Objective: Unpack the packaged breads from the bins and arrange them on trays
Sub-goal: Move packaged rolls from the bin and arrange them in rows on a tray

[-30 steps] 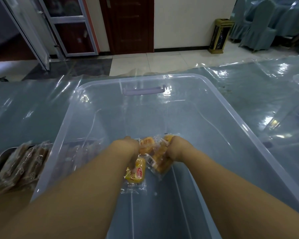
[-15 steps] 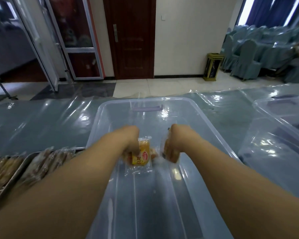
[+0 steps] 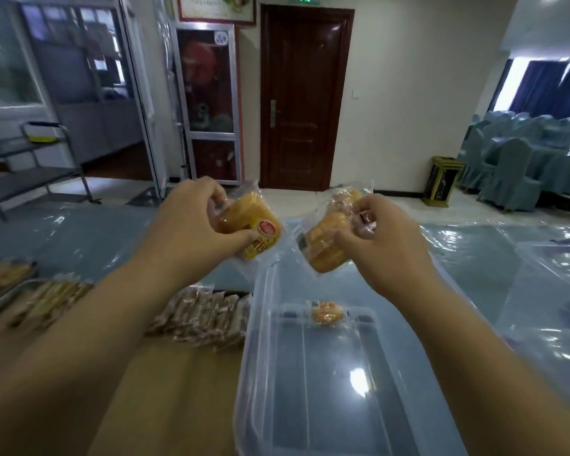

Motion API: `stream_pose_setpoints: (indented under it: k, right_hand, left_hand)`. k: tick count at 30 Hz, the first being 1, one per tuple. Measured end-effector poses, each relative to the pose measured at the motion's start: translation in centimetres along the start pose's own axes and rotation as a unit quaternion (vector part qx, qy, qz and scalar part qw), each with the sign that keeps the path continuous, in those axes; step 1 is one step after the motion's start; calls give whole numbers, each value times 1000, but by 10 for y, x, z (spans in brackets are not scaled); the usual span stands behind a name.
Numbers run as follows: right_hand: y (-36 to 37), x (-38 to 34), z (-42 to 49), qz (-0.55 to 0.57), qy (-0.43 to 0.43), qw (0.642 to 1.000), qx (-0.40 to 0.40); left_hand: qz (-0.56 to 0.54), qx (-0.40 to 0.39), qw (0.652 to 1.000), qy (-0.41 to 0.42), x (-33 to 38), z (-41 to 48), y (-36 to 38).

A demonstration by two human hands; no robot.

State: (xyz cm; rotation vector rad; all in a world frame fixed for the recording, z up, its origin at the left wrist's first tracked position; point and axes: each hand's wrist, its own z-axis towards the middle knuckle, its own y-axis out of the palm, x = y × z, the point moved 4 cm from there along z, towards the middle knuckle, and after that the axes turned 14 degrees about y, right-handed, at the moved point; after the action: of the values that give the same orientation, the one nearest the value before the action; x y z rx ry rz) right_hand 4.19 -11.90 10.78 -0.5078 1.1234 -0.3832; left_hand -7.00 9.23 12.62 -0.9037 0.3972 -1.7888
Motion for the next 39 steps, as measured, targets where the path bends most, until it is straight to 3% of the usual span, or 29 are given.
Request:
stream_pose_setpoints:
  k: [3, 9, 18, 29, 39]
  right_hand:
    - [16, -35, -31, 15, -32, 999, -10]
    - [81, -91, -100, 40, -35, 996, -65]
    - [233, -143, -201, 70, 22, 989, -131]
    - [388, -181, -246, 78, 65, 967, -235]
    - [545, -227, -225, 111, 90, 950, -276]
  left_hand:
    - [-13, 41, 999, -12, -16, -35, -39]
    - [18, 42, 998, -37, -81, -114, -115]
    - [56, 29, 995, -71, -205, -223, -220]
    - [-58, 52, 963, -258, -337, -317, -256]
    - [-77, 105, 933, -334, -476, -330, -284]
